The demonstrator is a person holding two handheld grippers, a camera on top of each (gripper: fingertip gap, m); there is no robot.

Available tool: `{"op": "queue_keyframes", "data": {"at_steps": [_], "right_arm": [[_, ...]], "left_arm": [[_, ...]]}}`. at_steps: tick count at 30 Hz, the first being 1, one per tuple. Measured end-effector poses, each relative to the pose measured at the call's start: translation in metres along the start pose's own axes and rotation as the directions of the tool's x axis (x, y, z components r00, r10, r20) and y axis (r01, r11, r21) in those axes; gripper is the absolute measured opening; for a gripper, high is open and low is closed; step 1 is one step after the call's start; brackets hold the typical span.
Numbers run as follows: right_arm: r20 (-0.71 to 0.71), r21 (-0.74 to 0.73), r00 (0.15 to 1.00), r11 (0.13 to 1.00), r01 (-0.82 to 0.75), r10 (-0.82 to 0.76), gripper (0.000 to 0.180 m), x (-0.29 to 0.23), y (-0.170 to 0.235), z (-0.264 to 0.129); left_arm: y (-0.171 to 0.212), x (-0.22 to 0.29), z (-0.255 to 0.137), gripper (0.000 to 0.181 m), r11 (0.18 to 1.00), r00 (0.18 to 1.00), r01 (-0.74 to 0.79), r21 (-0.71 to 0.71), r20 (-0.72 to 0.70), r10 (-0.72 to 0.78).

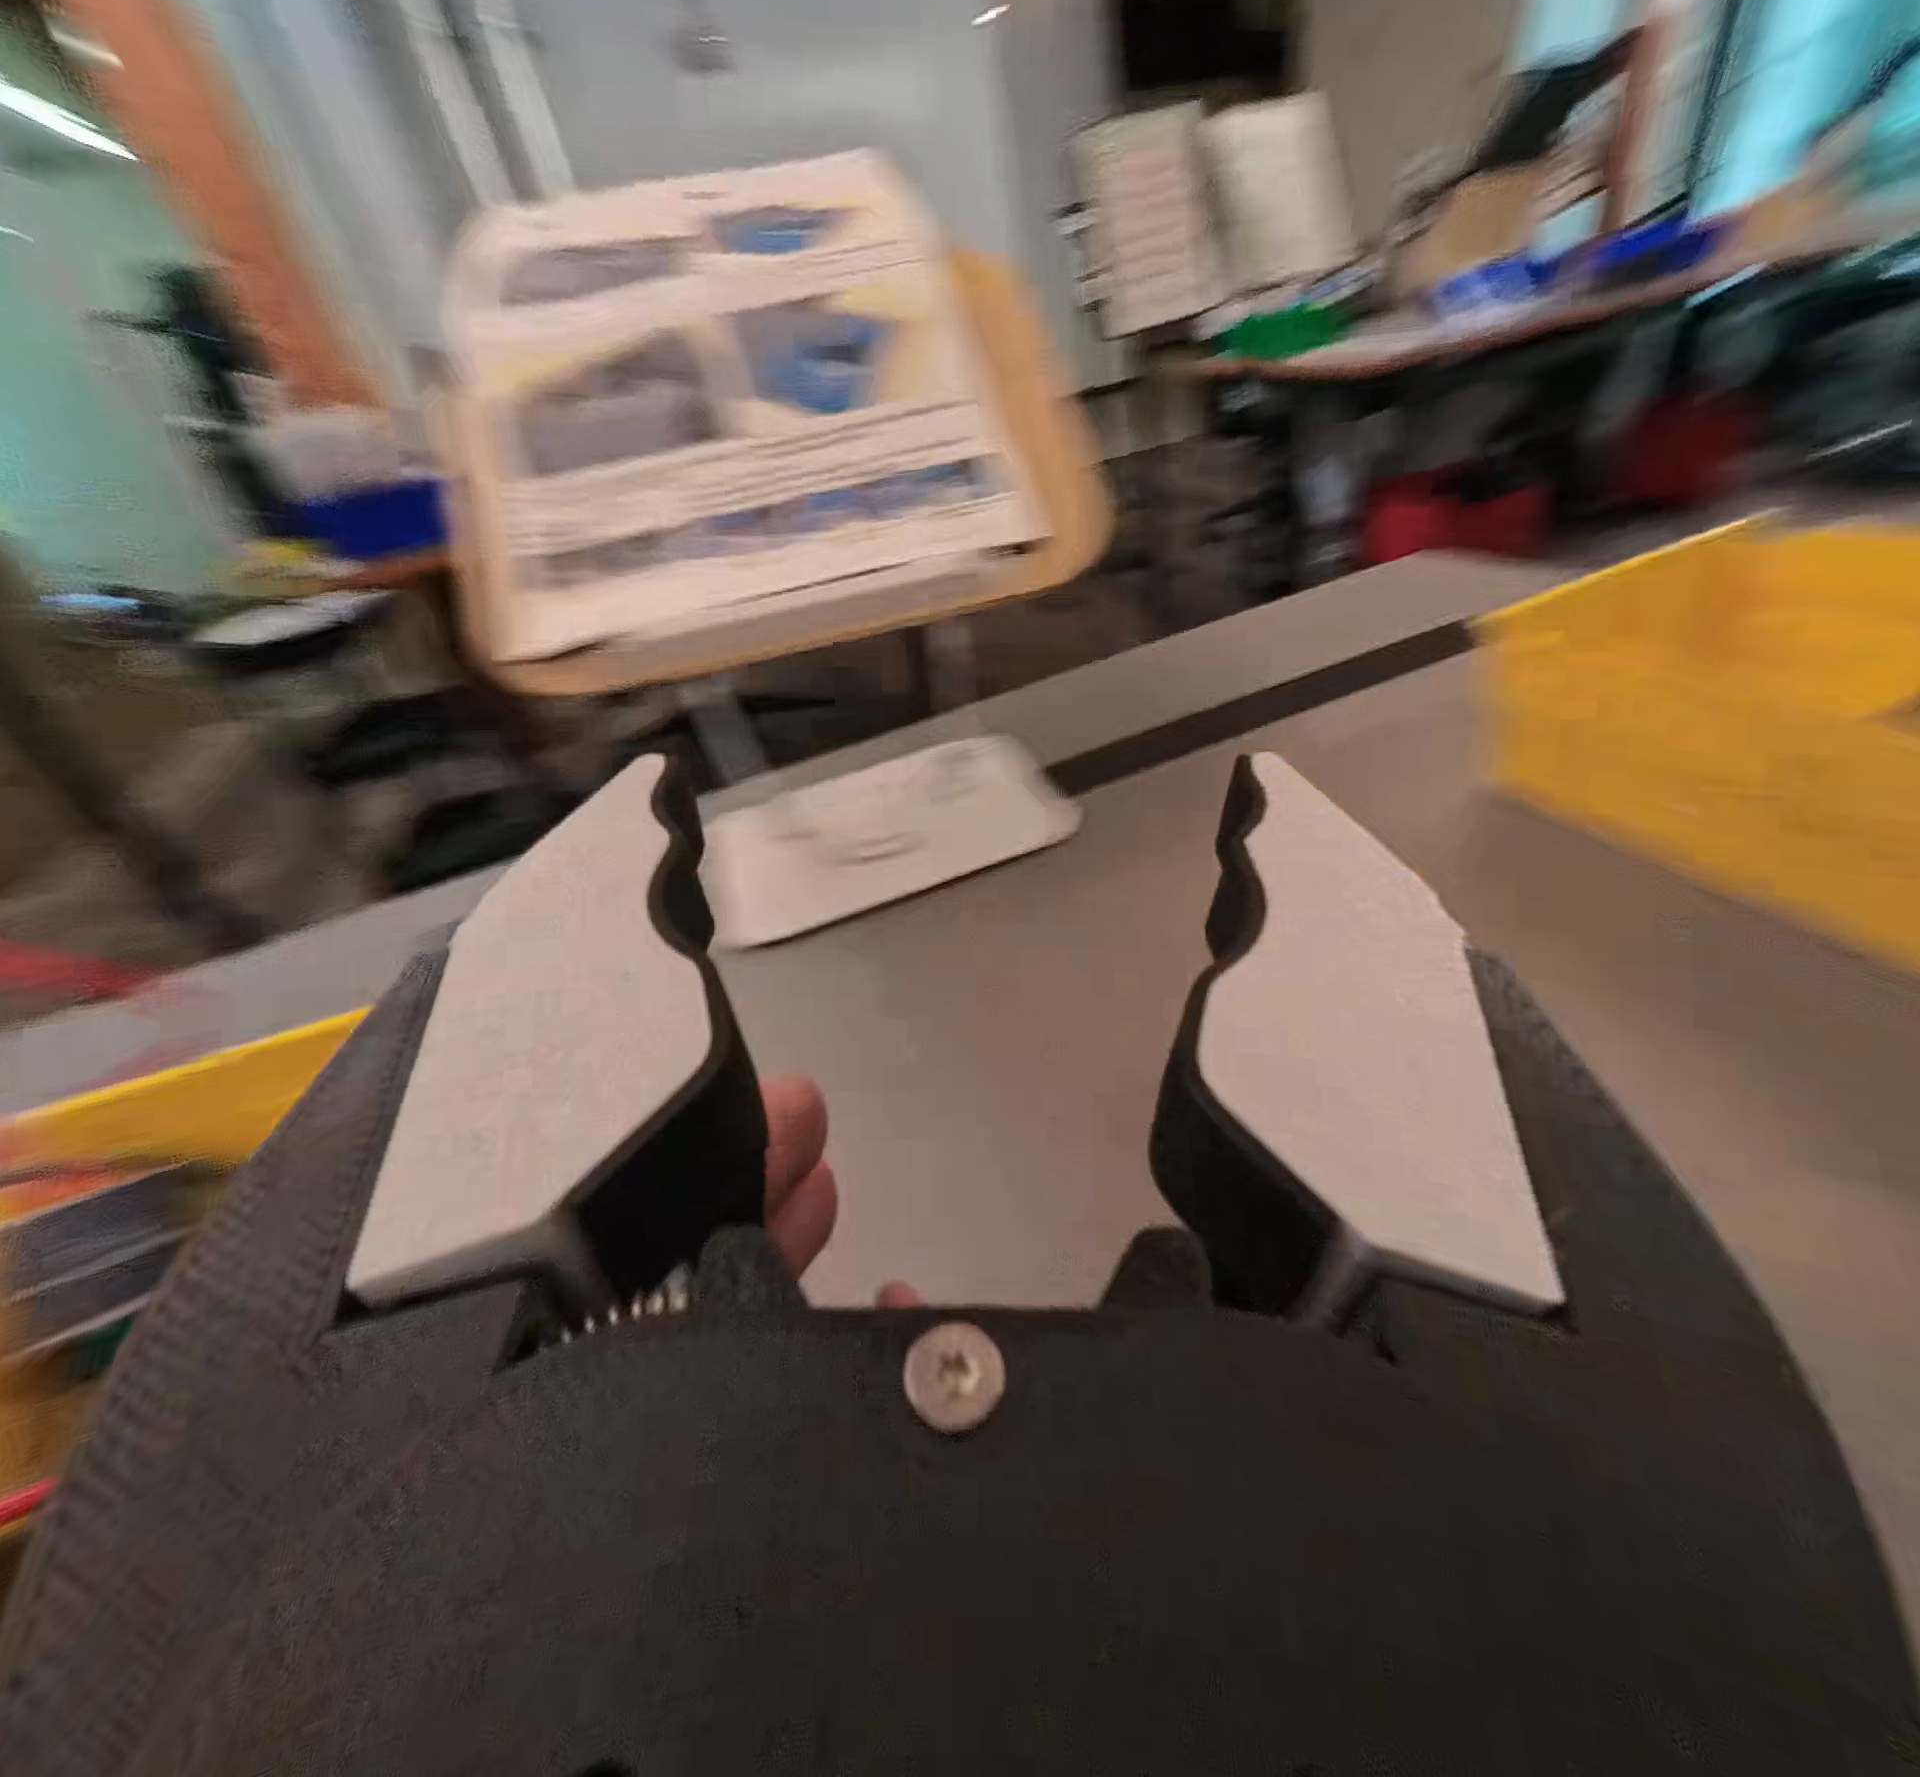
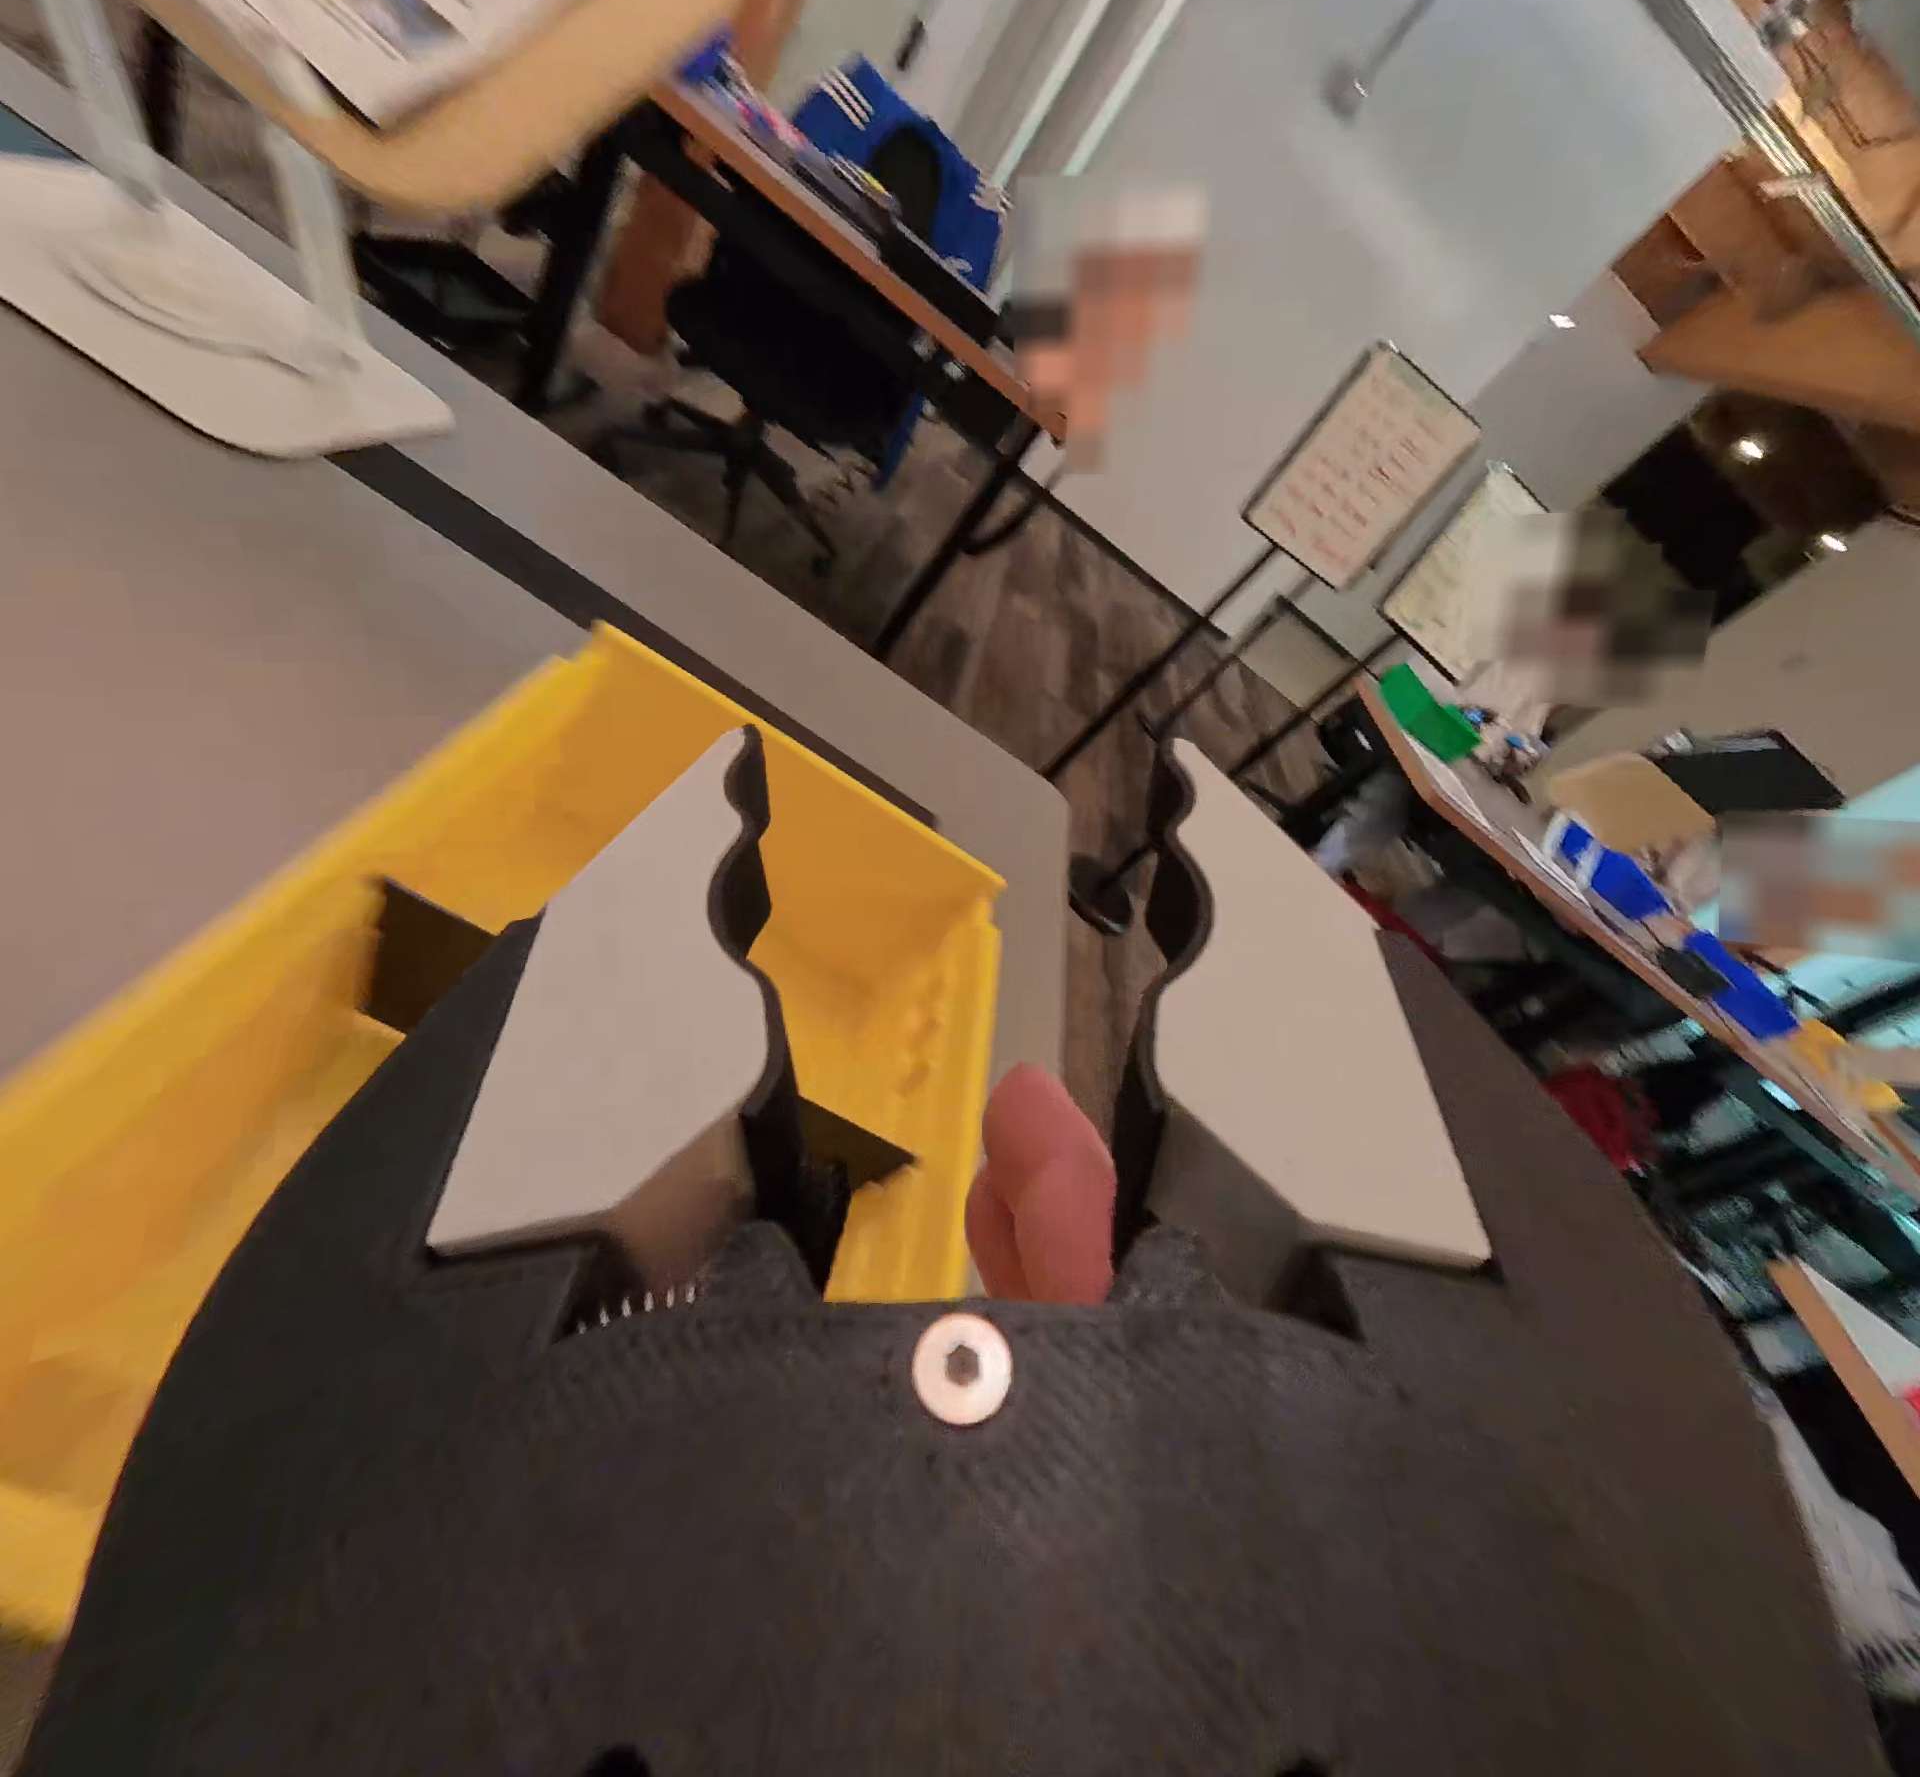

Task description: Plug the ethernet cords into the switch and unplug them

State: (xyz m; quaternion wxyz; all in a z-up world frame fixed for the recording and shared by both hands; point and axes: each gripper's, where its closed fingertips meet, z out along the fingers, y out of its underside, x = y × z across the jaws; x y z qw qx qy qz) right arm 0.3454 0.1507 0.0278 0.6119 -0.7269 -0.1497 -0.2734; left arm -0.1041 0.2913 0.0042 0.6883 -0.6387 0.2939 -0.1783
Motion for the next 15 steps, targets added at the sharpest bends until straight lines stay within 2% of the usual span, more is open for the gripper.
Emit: {"op": "queue_keyframes", "data": {"at_steps": [2, 4, 5, 7, 9, 11, 14, 15], "right_arm": [[0.061, 0.054, 0.998, 0.999, -0.005, 0.002, 0.071, -0.030, -0.032, -0.005], [0.147, 0.103, 0.989, 0.994, -0.030, 0.014, 0.071, -0.066, -0.061, -0.008], [0.200, 0.121, 0.979, 0.991, -0.049, 0.024, 0.071, -0.086, -0.075, -0.009], [0.305, 0.149, 0.952, 0.985, -0.086, 0.037, 0.071, -0.130, -0.099, -0.012], [0.389, 0.166, 0.921, 0.981, -0.097, 0.025, 0.071, -0.172, -0.118, -0.013], [0.459, 0.170, 0.888, 0.981, -0.096, 0.007, 0.071, -0.211, -0.133, -0.014], [0.526, 0.194, 0.850, 0.978, -0.081, -0.034, 0.069, -0.260, -0.154, -0.020], [0.540, 0.204, 0.841, 0.975, -0.084, -0.040, 0.067, -0.274, -0.160, -0.022]], "left_arm": [[0.007, -0.085, -0.033, 0.091, 0.984, 0.964, -0.158, -0.085, 0.204, 0.172], [0.028, -0.160, -0.069, 0.089, 0.934, 0.884, -0.230, -0.272, 0.342, 0.318], [0.044, -0.189, -0.086, 0.085, 0.904, 0.859, -0.221, -0.366, 0.367, 0.359], [0.082, -0.233, -0.115, 0.086, 0.875, 0.861, -0.096, -0.475, 0.401, 0.313], [0.123, -0.265, -0.137, 0.092, 0.826, 0.859, 0.019, -0.563, 0.431, 0.274], [0.153, -0.281, -0.146, 0.088, 0.804, 0.865, 0.067, -0.590, 0.436, 0.248], [0.185, -0.296, -0.156, 0.068, 0.751, 0.853, 0.050, -0.659, 0.419, 0.311], [0.189, -0.296, -0.157, 0.049, 0.757, 0.856, 0.036, -0.652, 0.412, 0.314]]}}
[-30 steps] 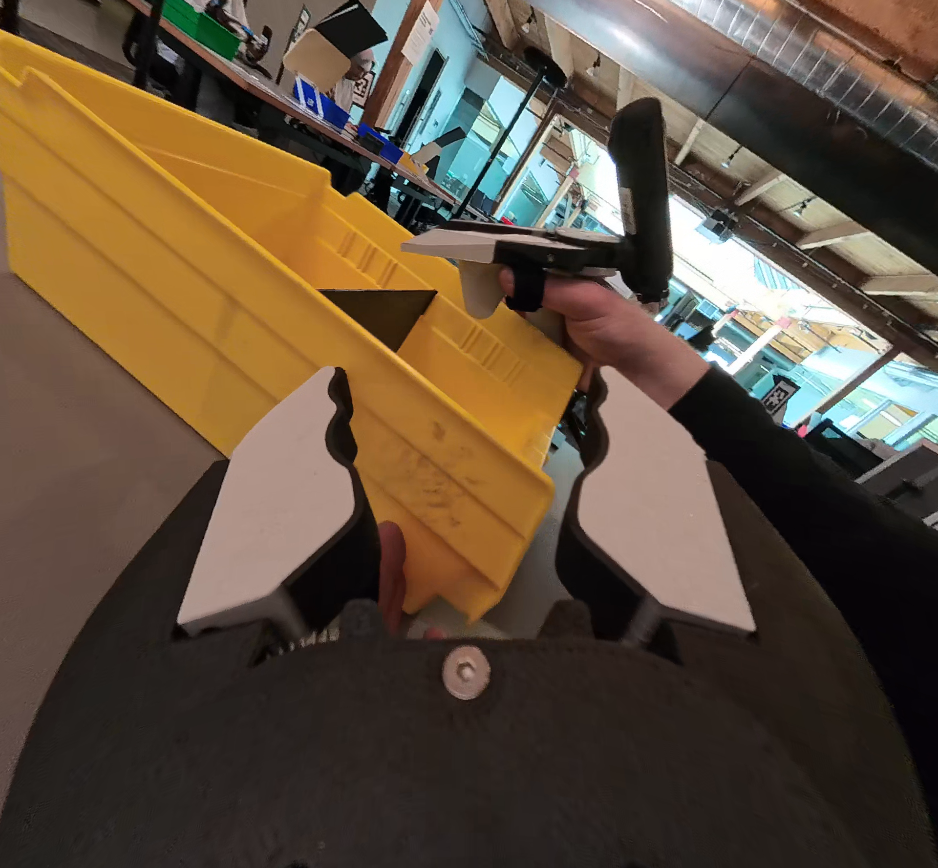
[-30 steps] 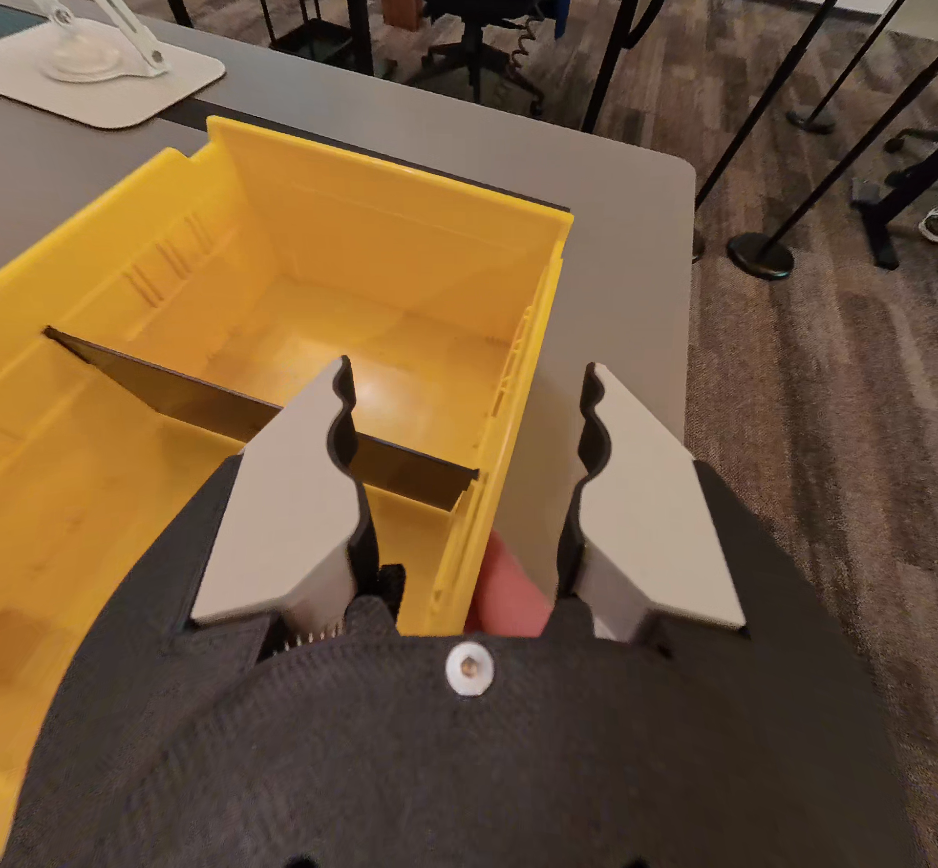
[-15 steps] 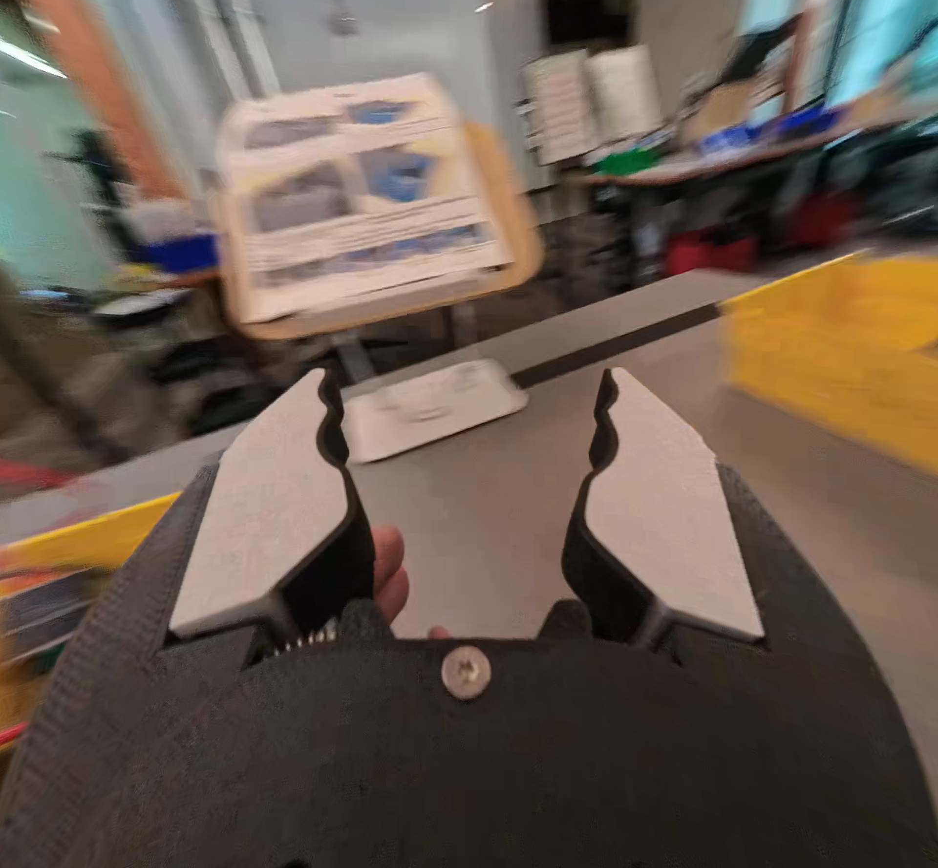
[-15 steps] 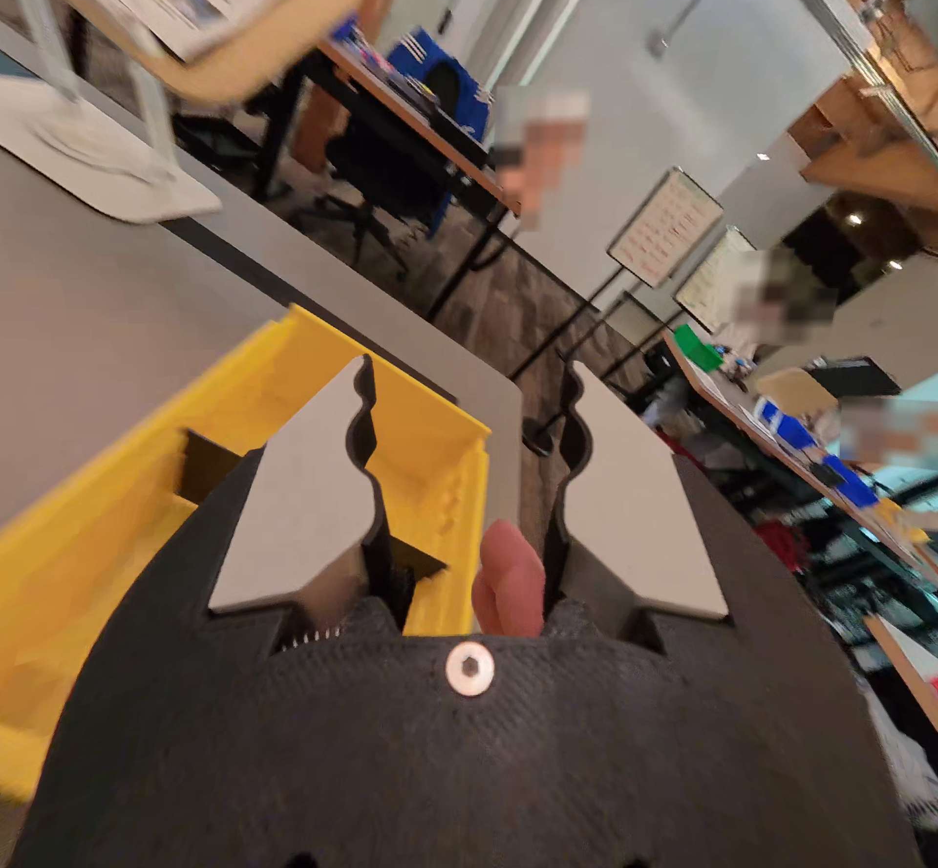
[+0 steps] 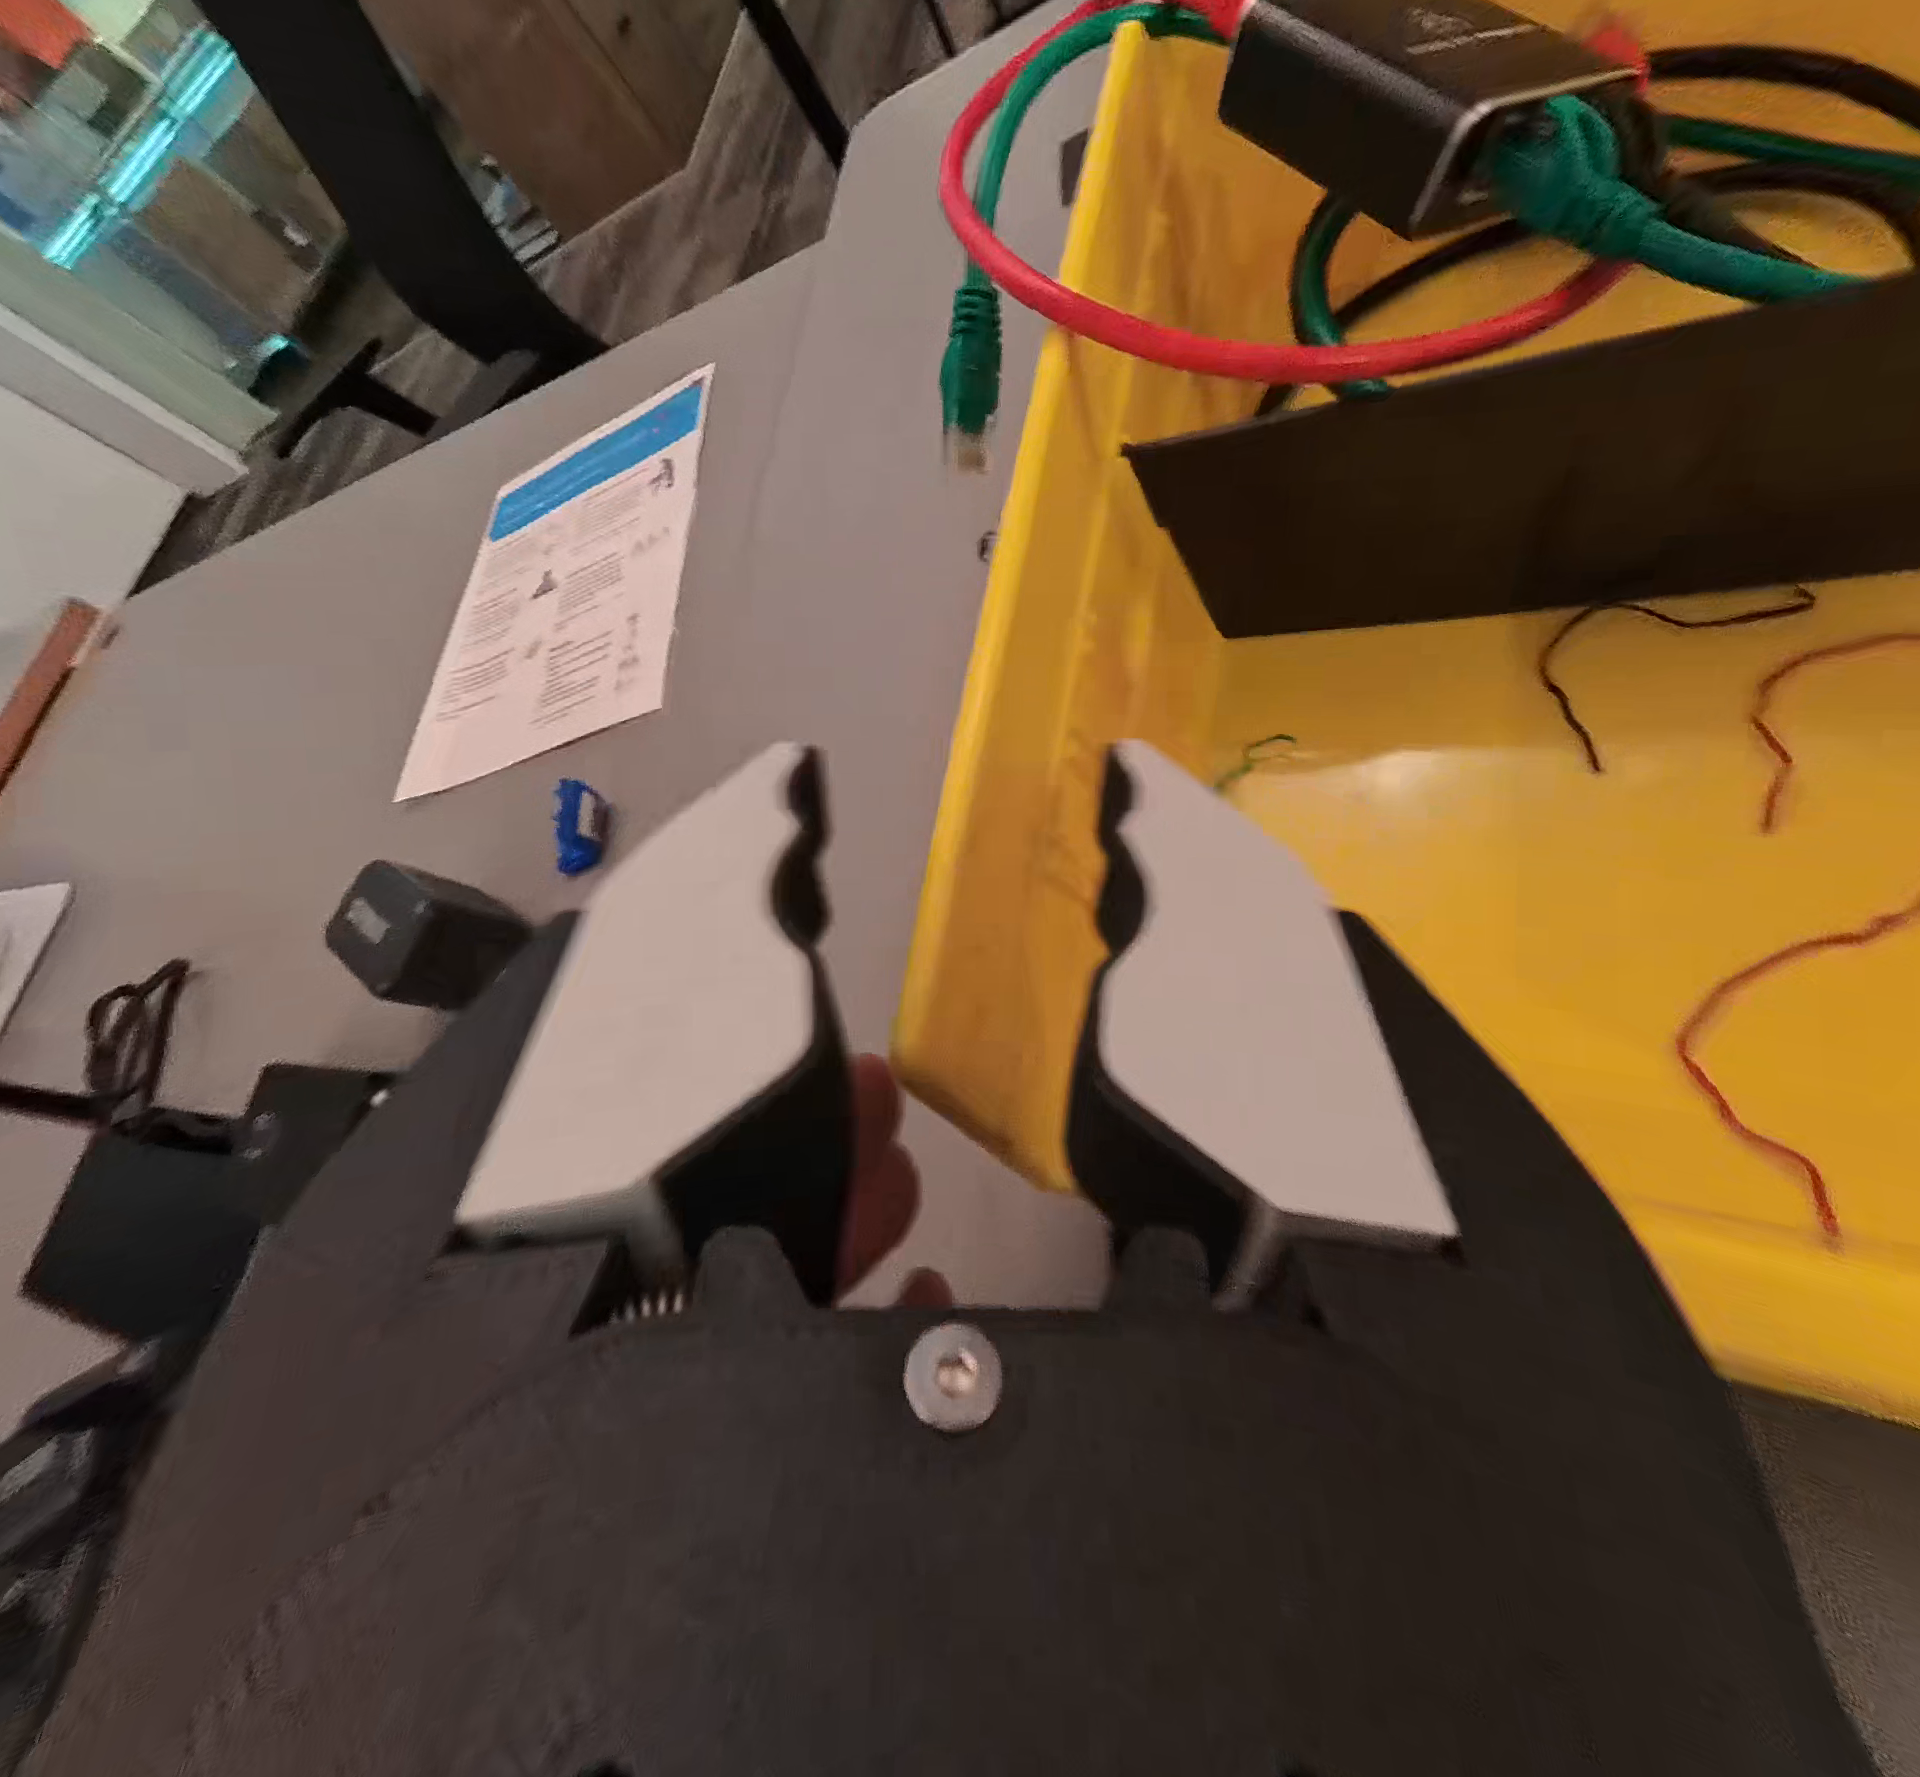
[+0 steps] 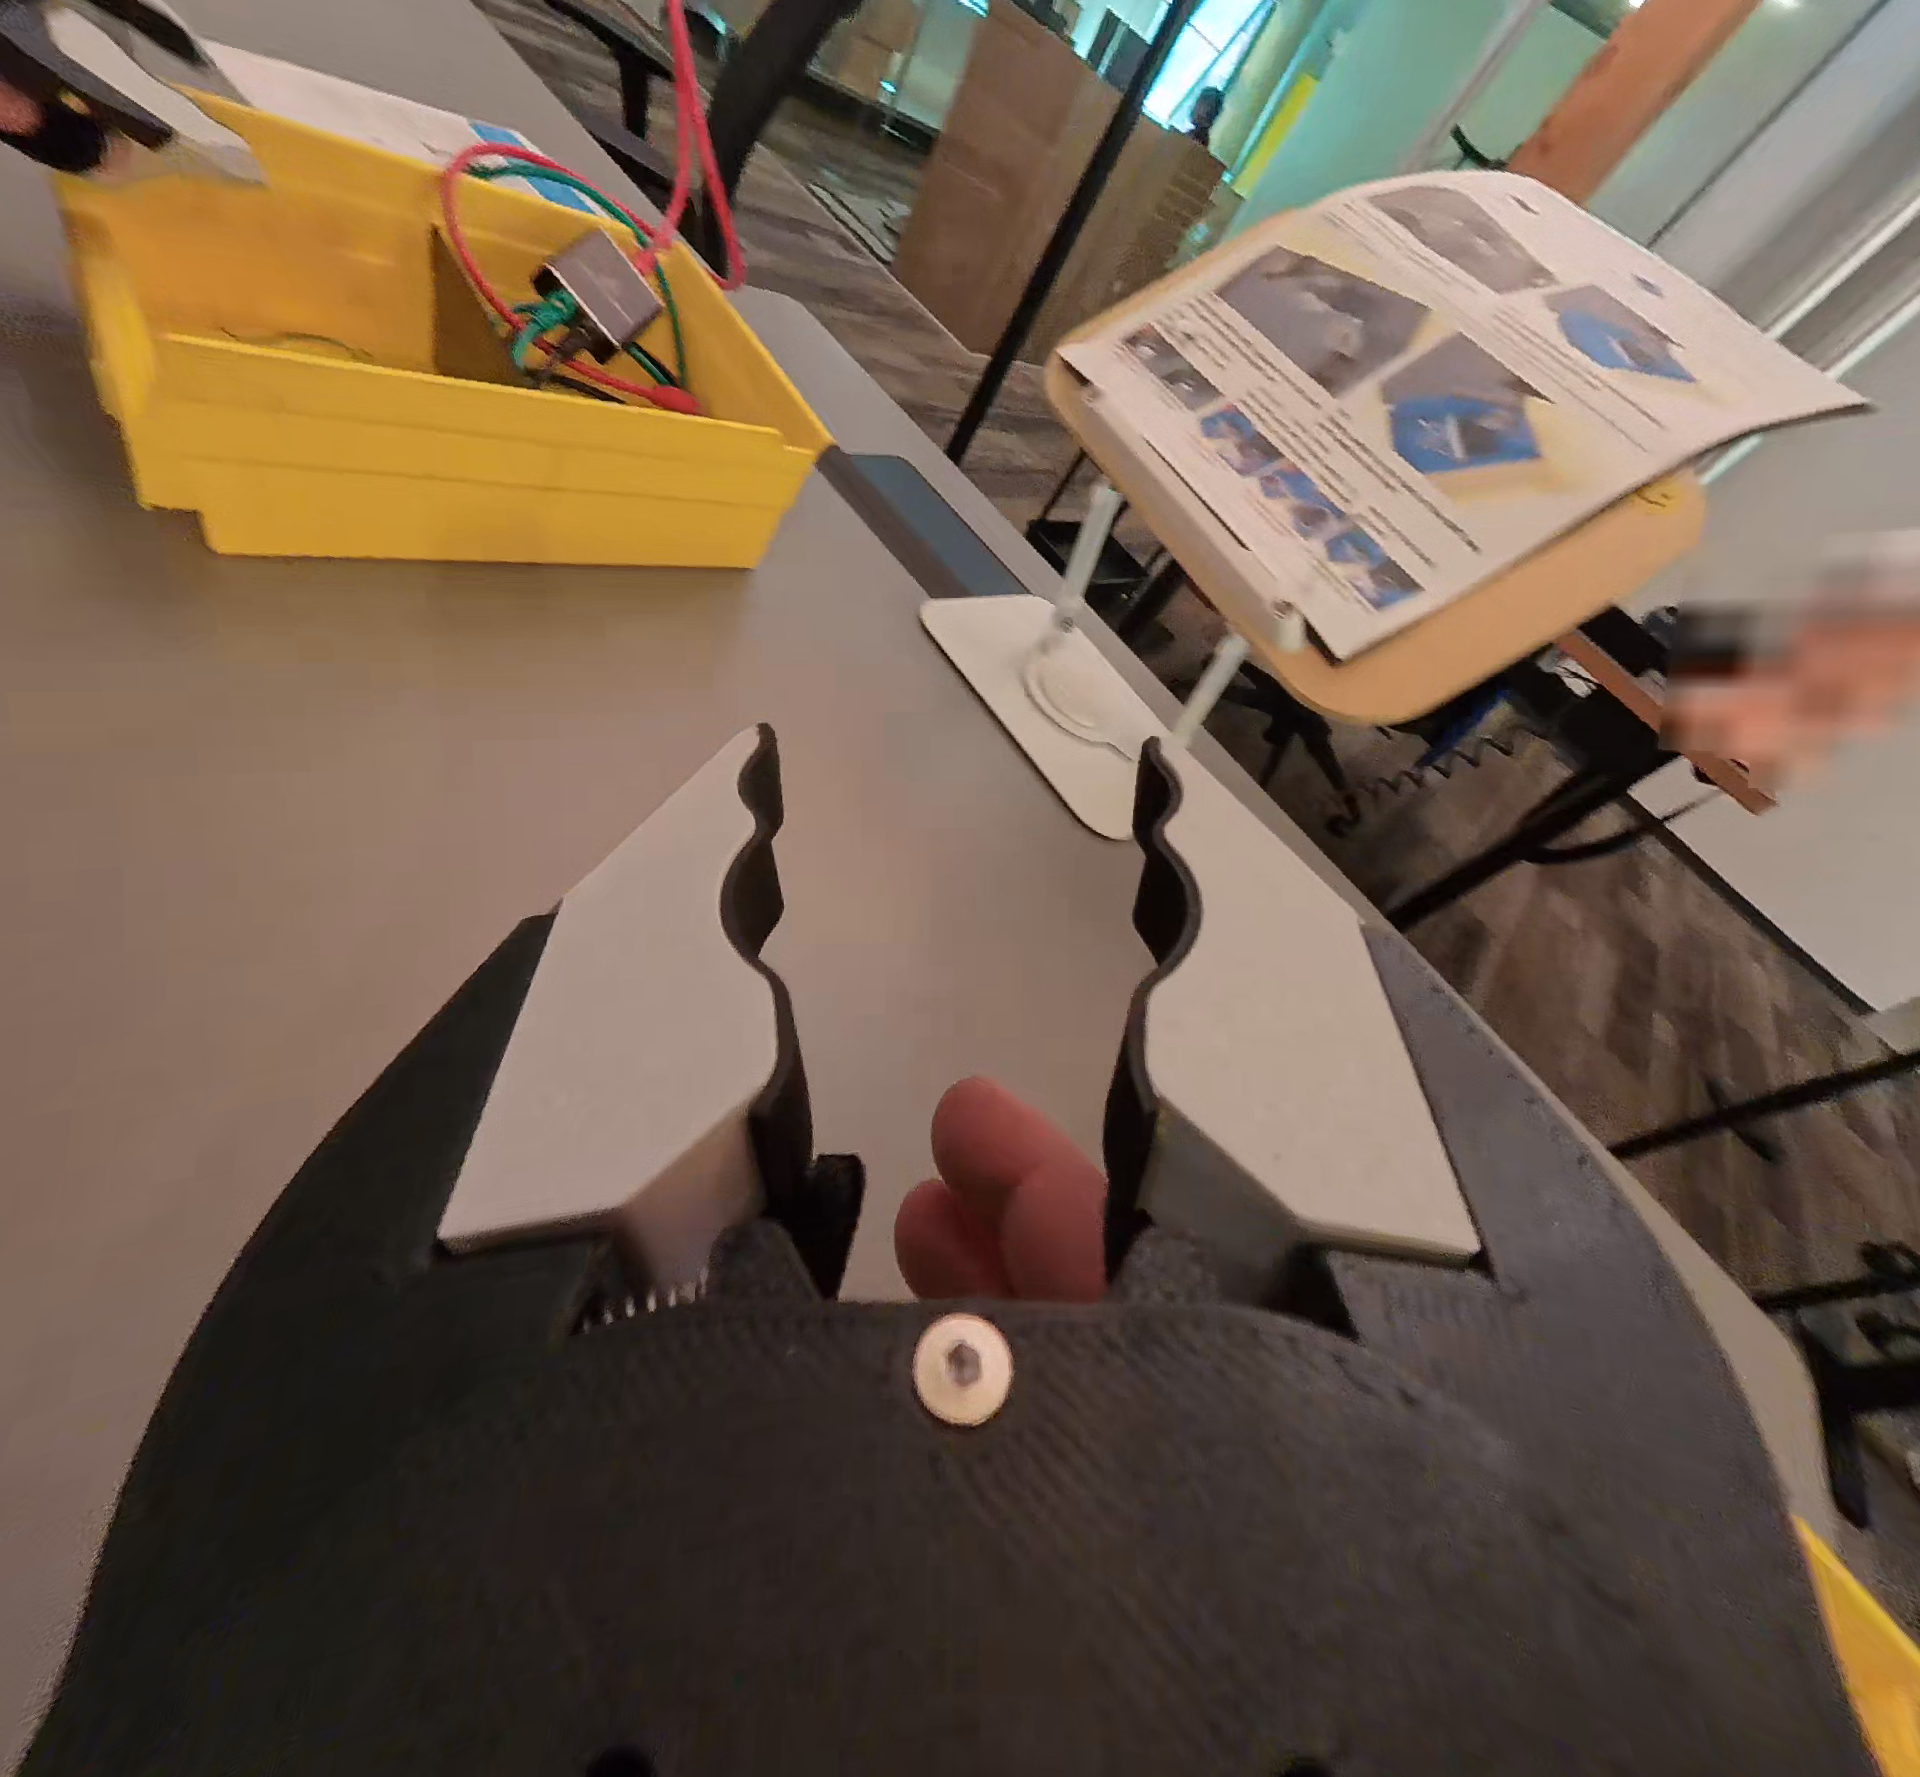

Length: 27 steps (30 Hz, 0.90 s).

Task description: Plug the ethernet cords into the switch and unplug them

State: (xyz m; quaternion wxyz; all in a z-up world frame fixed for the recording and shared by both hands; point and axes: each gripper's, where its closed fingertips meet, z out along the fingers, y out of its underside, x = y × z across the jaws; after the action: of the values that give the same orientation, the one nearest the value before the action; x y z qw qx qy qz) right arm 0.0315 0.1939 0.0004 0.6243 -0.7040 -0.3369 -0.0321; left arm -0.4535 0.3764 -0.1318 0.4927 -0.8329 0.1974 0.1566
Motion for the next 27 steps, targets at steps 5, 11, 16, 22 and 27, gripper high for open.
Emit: {"op": "queue_keyframes", "data": {"at_steps": [5, 11, 16, 22, 27], "right_arm": [[0.081, 0.034, 0.992, 0.995, -0.098, 0.095, 0.064, -0.050, -0.007, 0.031], [0.142, 0.009, 0.977, 0.986, -0.164, 0.161, 0.061, -0.093, 0.008, 0.059], [0.168, -0.031, 0.966, 0.981, -0.192, 0.194, 0.060, -0.111, 0.029, 0.068], [0.166, -0.064, 0.963, 0.976, -0.206, 0.214, 0.061, -0.114, 0.054, 0.077], [0.116, -0.100, 0.972, 0.976, -0.193, 0.204, 0.075, -0.103, 0.076, 0.081]], "left_arm": [[0.006, 0.006, 0.003, 0.020, 0.994, 0.990, 0.100, 0.045, -0.102, -0.095], [0.020, -0.007, -0.008, 0.012, 0.992, 0.985, 0.114, 0.056, -0.134, -0.106], [0.035, -0.034, -0.008, 0.010, 0.989, 0.977, 0.133, 0.060, -0.178, -0.121], [0.044, -0.047, -0.006, 0.012, 0.995, 0.978, 0.062, 0.077, -0.205, -0.045], [0.022, -0.064, -0.024, 0.082, 0.997, 1.000, 0.000, 0.083, 0.031, -0.002]]}}
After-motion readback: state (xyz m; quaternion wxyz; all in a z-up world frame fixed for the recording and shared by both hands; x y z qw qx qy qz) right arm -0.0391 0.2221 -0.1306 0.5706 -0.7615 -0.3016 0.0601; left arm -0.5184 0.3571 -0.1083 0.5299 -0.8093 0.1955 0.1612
